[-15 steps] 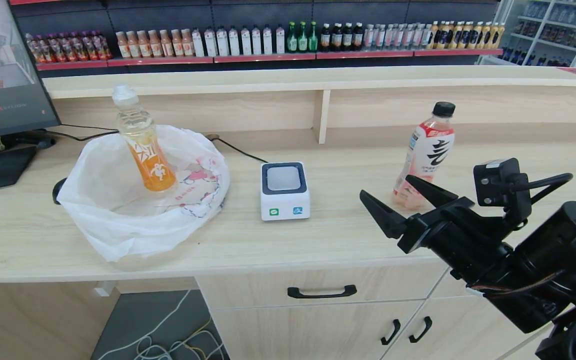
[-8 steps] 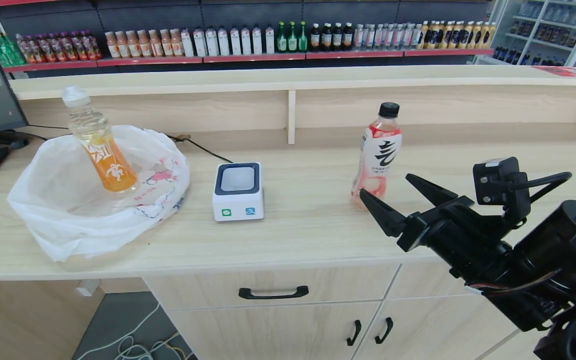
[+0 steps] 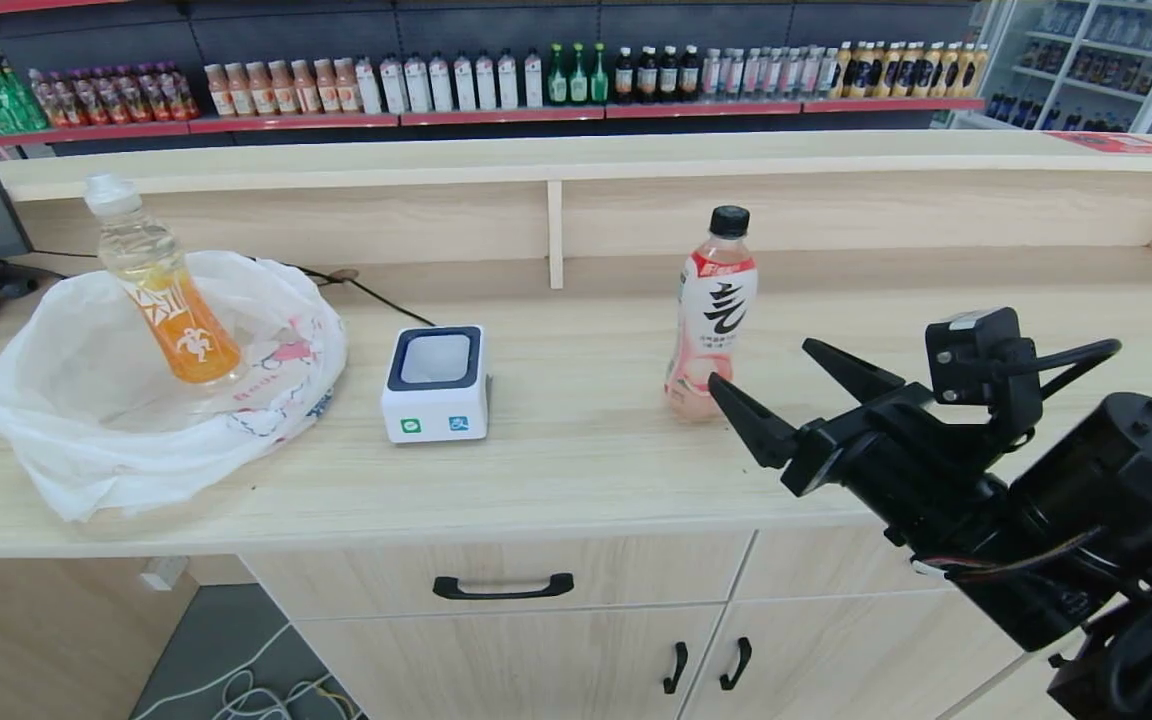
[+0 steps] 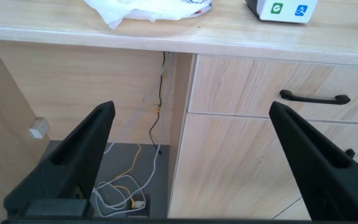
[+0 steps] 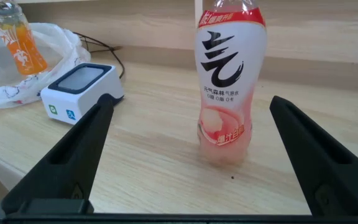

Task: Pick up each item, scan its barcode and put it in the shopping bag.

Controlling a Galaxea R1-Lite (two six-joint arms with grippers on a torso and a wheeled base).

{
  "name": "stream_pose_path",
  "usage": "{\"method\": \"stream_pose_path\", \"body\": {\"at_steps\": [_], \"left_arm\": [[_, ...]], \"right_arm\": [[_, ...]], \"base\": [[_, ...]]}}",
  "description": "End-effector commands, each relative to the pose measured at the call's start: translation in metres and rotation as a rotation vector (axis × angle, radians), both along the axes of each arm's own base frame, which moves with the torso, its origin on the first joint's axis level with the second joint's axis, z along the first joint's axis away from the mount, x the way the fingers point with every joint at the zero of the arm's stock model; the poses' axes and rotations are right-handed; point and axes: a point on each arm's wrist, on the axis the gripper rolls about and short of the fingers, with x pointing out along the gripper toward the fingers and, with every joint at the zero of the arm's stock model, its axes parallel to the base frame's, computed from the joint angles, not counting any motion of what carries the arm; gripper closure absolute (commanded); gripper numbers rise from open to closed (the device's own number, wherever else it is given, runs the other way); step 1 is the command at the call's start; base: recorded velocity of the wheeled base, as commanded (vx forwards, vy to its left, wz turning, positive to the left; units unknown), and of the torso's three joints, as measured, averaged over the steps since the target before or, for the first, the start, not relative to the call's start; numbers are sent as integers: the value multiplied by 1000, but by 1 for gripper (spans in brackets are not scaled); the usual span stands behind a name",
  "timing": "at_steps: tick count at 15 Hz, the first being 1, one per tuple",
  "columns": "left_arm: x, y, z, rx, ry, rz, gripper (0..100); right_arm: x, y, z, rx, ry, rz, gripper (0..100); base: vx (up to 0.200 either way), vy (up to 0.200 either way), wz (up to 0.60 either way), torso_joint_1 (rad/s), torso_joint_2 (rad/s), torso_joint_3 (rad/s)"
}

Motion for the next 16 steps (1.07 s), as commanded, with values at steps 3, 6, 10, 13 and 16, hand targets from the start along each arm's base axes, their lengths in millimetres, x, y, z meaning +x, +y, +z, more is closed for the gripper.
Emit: {"method": "stream_pose_path", "body": {"at_steps": [3, 6, 10, 13, 16], "left_arm": [[0, 0, 0, 1, 0, 1, 0], [0, 0, 0, 1, 1, 1, 0], [0, 0, 0, 3, 1, 1, 0], [0, 0, 0, 4, 0, 1, 0], [0, 0, 0, 4, 0, 1, 0]], "right_arm": [[7, 24, -5, 12, 12, -68, 0], [21, 34, -15, 15, 36, -160, 0], [30, 37, -31, -11, 79, -226, 0], [38, 39, -35, -10, 81, -235, 0], [50, 43, -32, 19, 62, -242, 0]], "base": [[0, 0, 0, 0, 0, 0], [0, 0, 0, 0, 0, 0], [0, 0, 0, 0, 0, 0], [0, 0, 0, 0, 0, 0], [0, 0, 0, 0, 0, 0]]}}
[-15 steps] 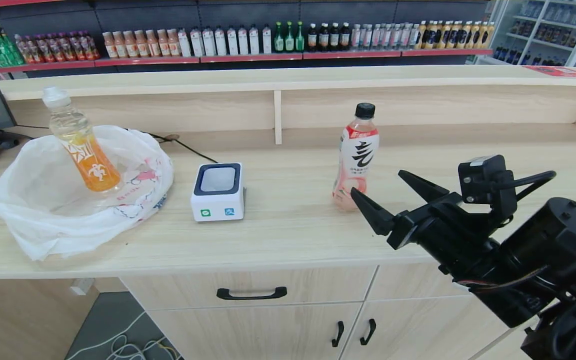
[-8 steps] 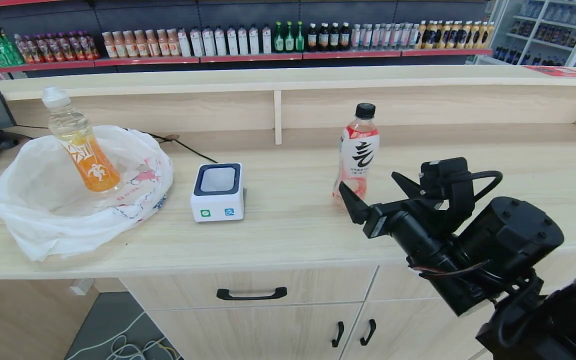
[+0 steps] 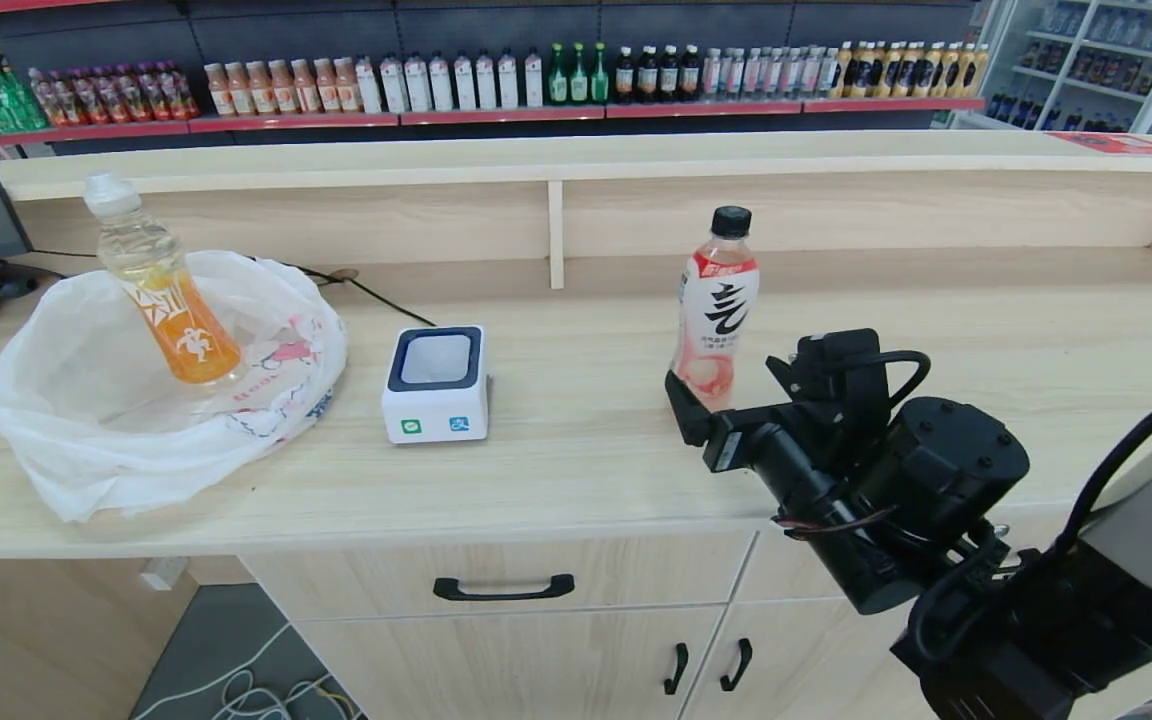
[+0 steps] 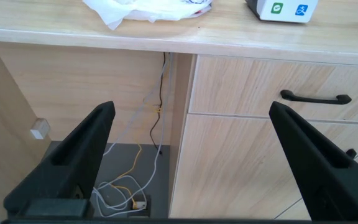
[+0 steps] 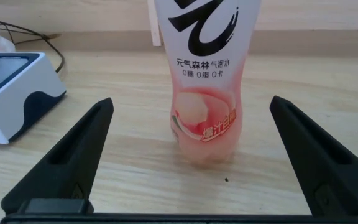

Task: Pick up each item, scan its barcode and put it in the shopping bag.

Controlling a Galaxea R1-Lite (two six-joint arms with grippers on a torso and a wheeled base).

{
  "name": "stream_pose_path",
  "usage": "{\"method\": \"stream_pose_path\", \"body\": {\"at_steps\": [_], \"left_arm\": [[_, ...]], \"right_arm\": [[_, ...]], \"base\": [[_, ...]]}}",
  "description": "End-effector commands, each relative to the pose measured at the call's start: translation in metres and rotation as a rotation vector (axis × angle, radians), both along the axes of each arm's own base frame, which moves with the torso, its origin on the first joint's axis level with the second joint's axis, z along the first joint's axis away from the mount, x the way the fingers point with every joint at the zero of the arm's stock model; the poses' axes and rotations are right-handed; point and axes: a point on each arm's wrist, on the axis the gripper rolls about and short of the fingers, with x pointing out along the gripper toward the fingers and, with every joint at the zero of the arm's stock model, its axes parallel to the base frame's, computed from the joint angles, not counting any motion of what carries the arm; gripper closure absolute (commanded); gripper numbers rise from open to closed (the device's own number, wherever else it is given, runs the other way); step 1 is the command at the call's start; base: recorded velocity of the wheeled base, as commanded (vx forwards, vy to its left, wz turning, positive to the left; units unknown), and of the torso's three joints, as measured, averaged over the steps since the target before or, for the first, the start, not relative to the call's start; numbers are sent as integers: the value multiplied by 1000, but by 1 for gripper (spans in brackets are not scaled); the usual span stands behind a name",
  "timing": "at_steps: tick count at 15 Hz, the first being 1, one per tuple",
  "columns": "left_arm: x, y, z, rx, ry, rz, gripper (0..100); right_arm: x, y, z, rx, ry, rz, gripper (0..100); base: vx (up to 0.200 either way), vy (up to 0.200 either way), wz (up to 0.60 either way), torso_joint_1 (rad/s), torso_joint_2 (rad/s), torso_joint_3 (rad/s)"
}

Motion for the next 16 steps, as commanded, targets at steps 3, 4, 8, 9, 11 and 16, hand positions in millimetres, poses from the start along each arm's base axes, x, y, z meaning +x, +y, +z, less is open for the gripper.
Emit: {"method": "stream_pose_path", "body": {"at_steps": [3, 4, 8, 9, 11, 16], "left_arm": [[0, 0, 0, -1, -1, 1, 0], [0, 0, 0, -1, 1, 1, 0], [0, 0, 0, -1, -1, 1, 0], [0, 0, 0, -1, -1, 1, 0], [0, 0, 0, -1, -1, 1, 0], [0, 0, 0, -1, -1, 1, 0]], "right_arm": [[17, 4, -3, 10, -13, -18, 0], [22, 5, -1, 20, -27, -24, 0], [41, 3, 1, 33, -61, -45, 0], [43, 4, 0, 34, -62, -47, 0], [46, 6, 2, 41, -74, -44, 0], [56, 12, 1, 48, -95, -44, 0]], "base": [[0, 0, 0, 0, 0, 0], [0, 0, 0, 0, 0, 0], [0, 0, 0, 0, 0, 0], [0, 0, 0, 0, 0, 0], [0, 0, 0, 0, 0, 0], [0, 0, 0, 0, 0, 0]]}}
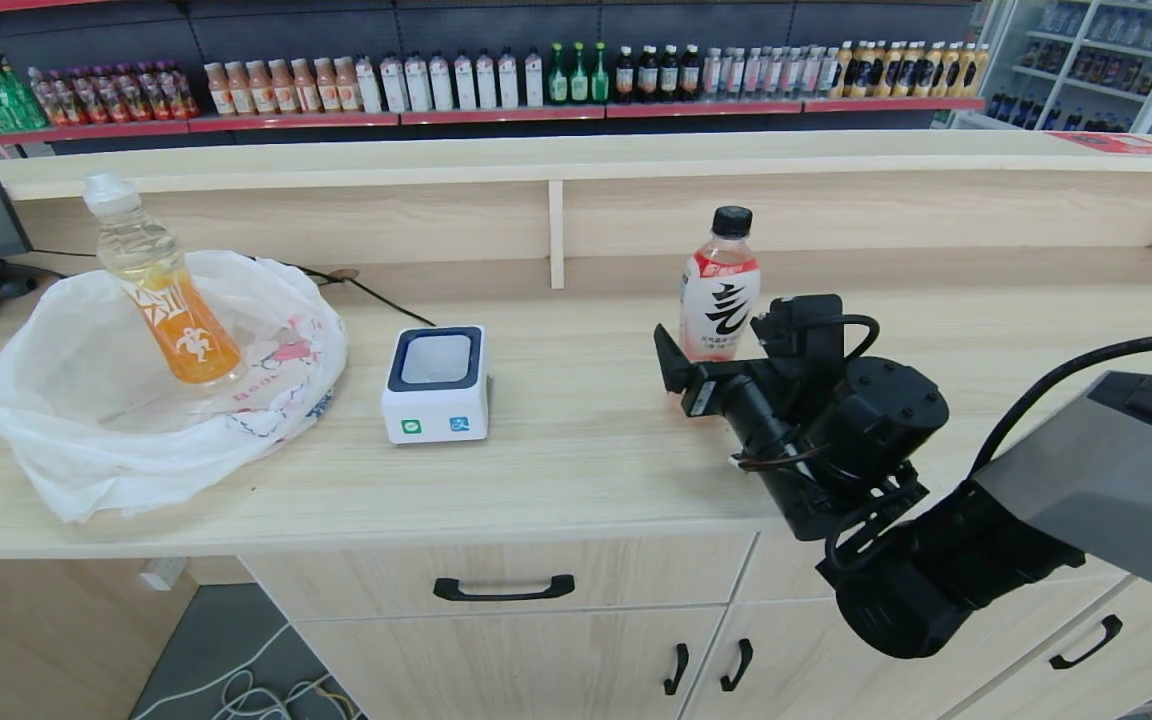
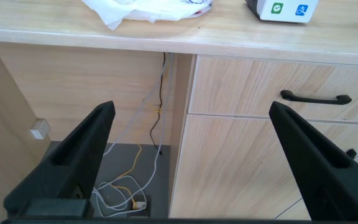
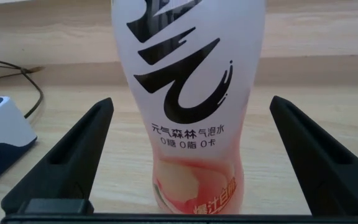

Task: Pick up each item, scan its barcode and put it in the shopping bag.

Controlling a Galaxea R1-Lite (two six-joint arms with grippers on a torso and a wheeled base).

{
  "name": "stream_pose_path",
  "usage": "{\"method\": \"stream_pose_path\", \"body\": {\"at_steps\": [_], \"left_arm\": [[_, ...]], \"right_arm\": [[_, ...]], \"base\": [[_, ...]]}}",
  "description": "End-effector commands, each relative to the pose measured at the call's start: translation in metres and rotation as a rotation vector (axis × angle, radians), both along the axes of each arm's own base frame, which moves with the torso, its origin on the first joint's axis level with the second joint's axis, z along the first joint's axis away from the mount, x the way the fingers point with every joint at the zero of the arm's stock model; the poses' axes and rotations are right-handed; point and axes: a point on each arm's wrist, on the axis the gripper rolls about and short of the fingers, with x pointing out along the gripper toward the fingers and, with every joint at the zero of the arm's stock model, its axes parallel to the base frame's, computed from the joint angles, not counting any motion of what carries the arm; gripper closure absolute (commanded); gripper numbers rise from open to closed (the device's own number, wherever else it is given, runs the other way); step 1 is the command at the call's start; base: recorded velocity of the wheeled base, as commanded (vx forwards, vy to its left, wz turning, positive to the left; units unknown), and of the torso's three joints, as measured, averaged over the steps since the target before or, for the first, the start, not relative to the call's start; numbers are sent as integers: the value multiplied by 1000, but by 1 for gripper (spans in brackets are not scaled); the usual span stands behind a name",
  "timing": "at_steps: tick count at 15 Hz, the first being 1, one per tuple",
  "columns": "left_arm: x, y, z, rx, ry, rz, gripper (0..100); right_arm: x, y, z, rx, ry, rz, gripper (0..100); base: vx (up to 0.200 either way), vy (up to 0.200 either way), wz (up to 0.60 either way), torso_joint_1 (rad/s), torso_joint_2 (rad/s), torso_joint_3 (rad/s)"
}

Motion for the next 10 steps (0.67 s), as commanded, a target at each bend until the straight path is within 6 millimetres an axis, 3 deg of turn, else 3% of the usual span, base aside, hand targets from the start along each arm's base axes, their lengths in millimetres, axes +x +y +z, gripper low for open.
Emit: {"method": "stream_pose_path", "body": {"at_steps": [1, 10], "left_arm": [[0, 0, 0, 0, 1, 1, 0], [0, 0, 0, 0, 0, 1, 0]], "right_arm": [[5, 3, -5, -3, 2, -1, 0], [20, 7, 0, -3, -34, 6, 0]], "base": [[0, 0, 0, 0, 0, 0], [0, 0, 0, 0, 0, 0]]}}
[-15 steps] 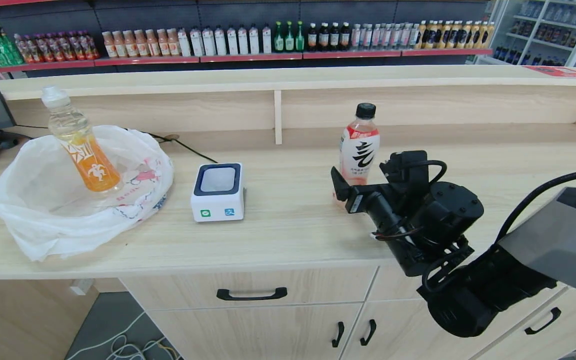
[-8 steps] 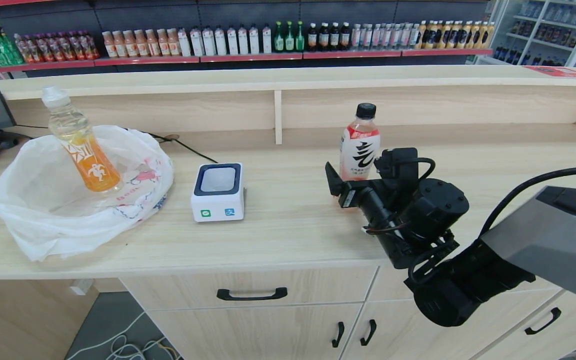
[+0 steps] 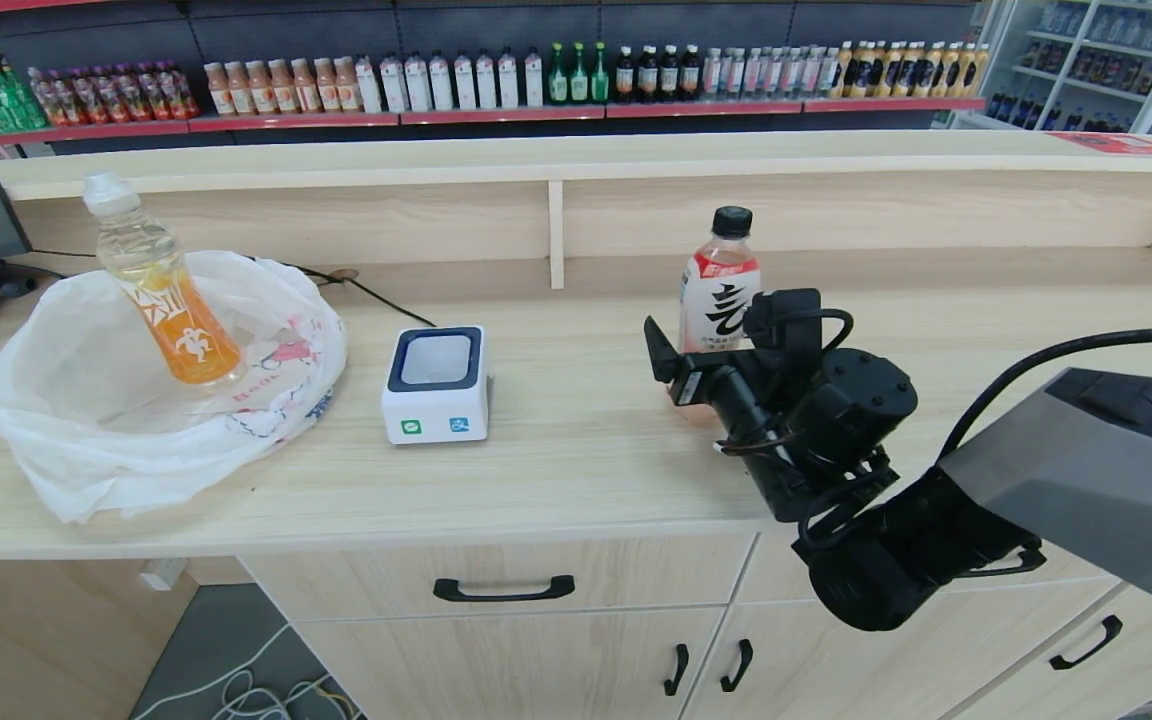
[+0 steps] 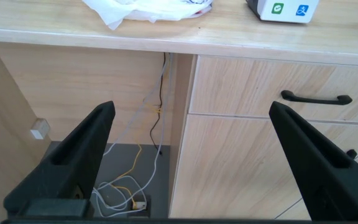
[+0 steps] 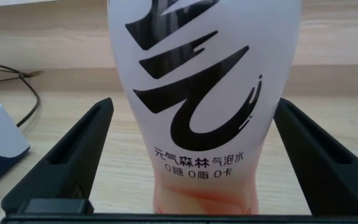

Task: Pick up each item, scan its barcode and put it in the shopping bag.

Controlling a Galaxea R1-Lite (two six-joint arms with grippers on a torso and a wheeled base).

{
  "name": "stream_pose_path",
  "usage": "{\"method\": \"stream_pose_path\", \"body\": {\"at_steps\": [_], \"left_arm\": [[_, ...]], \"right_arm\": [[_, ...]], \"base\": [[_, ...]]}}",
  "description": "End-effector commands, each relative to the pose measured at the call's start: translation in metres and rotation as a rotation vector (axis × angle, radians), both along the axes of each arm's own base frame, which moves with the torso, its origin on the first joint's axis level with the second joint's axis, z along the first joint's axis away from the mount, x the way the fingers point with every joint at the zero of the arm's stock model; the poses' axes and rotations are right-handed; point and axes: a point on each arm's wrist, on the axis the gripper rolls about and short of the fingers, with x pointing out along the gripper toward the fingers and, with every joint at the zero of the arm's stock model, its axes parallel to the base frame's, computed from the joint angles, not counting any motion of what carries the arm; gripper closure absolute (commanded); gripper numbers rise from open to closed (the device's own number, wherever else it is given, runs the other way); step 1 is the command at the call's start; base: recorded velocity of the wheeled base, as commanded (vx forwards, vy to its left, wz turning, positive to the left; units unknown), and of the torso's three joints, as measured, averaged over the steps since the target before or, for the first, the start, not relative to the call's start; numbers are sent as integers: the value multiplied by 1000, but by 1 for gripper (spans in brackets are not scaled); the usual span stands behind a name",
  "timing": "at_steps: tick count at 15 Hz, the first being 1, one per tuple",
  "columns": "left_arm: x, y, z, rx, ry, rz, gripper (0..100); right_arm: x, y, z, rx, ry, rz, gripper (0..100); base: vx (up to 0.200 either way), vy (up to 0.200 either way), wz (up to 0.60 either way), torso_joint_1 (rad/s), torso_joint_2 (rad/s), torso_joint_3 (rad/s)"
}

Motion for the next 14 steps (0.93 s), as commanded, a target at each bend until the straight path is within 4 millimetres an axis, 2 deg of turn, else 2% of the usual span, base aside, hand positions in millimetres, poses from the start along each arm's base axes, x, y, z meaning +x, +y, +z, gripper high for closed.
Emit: {"method": "stream_pose_path", "body": {"at_steps": [1, 6, 14], "left_arm": [[0, 0, 0, -2, 1, 1, 0], [0, 0, 0, 0, 0, 1, 0], [0, 0, 0, -2, 0, 1, 0]], "right_arm": [[2, 1, 2, 2, -1, -2, 0], [8, -6, 1, -19, 24, -11, 0], [22, -5, 15, -33, 39, 7, 0]], "base": [[0, 0, 0, 0, 0, 0], [0, 0, 0, 0, 0, 0], [0, 0, 0, 0, 0, 0]]}}
